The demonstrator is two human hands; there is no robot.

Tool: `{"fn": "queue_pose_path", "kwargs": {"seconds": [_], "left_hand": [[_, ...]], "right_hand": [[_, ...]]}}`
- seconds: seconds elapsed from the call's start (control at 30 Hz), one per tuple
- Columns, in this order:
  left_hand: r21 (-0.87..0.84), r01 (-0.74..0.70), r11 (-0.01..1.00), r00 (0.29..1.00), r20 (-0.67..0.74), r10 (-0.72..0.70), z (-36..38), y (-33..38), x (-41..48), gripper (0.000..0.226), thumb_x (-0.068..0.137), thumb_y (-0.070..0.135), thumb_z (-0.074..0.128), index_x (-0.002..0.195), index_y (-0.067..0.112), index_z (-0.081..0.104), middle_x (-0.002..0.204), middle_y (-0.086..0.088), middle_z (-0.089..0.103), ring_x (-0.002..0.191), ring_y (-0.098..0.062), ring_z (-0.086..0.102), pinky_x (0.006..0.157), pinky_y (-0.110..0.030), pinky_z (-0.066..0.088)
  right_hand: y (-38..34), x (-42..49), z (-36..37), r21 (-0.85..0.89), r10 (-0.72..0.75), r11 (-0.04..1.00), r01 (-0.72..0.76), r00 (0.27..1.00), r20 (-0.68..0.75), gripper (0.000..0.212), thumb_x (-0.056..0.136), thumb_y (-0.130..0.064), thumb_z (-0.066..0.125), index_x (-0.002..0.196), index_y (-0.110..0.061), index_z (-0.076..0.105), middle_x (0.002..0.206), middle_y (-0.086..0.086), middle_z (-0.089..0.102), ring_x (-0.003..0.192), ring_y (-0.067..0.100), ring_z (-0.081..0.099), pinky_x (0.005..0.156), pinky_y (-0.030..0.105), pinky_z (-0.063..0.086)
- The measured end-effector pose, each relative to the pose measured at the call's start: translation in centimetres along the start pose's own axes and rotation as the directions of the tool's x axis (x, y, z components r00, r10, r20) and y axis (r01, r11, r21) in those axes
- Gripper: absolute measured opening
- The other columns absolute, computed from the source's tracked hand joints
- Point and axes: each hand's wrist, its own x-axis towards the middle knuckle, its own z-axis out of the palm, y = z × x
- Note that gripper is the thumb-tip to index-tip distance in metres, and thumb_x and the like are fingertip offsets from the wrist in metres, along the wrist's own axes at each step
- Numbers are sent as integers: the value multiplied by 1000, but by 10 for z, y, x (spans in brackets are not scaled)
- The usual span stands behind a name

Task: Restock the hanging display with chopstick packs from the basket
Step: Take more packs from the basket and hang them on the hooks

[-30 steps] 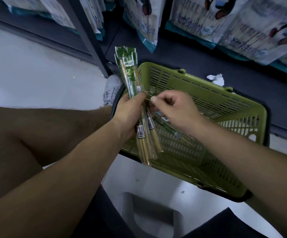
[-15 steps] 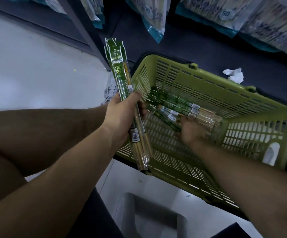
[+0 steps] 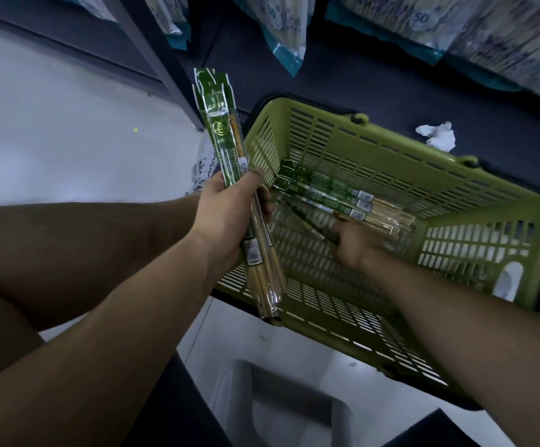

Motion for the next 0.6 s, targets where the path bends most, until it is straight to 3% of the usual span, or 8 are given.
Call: {"fn": "queue_pose_path", "kwargs": {"seconds": [0.1,0.17,0.23,0.3,0.37,0.47,0.53,0.6], "left_hand": [[-38,39,999,999,19,-38,1,1,-6,23,98,17,66,114,7,53,69,-6,64,58,-17,62,56,-32,55],[-51,48,998,999,18,-47,4,4,-10,21,97,15,67,113,6,55,72,-7,66,57,-16,61,53,-28,55],[-39,19,999,1000,20,-19,9,6,-16,18,96,14,69,109,7,59,73,-6,68,56,-15,61,50,-25,53],[-35,-21,999,998,56,23,18,10,-27,16,94,15,73,105,9,62,70,-2,71,53,-15,65,49,-25,53],[-24,-50,998,991,123,53,31,16,-39,24,90,19,79,108,11,66,79,-2,77,62,-19,73,57,-33,59],[-6,-102,995,969,225,101,54,29,-61,27,86,21,83,109,13,72,96,-11,79,82,-32,77,72,-48,62],[-13,-147,989,949,280,145,68,40,-78,10,86,18,83,93,20,77,89,-7,79,77,-27,76,64,-41,62],[-13,-161,987,929,335,156,77,55,-96,6,84,19,84,81,22,79,85,-7,79,70,-25,76,57,-36,60]], "right_hand": [[-12,-17,-30,318,-105,944,82,993,54,13,91,-19,74,87,-29,66,88,0,69,83,23,66,65,28,48],[-23,-34,-61,454,-138,882,124,990,-2,10,90,-19,77,87,-22,68,82,-4,70,77,15,66,68,28,50],[-35,-57,-94,548,-167,816,186,982,-85,16,90,-18,77,80,-21,66,63,-14,63,57,-1,54,56,20,41],[-48,-84,-126,623,-170,749,226,974,-148,14,89,-21,79,81,-17,68,60,-14,62,49,-4,48,49,15,36],[-59,-115,-151,661,-190,705,257,966,-173,12,88,-24,80,85,-18,71,65,-13,67,50,-1,53,51,14,41],[-73,-158,-175,637,-200,704,315,948,-249,21,88,-23,80,76,-19,64,50,-16,53,48,6,47,51,24,41],[-79,-187,-187,583,-179,731,355,924,-337,28,88,-25,80,73,-12,60,50,-13,47,49,9,43,53,28,39],[-82,-214,-198,533,-170,749,394,891,-421,38,89,-32,78,72,-5,57,53,-6,47,50,12,44,54,30,40]]}}
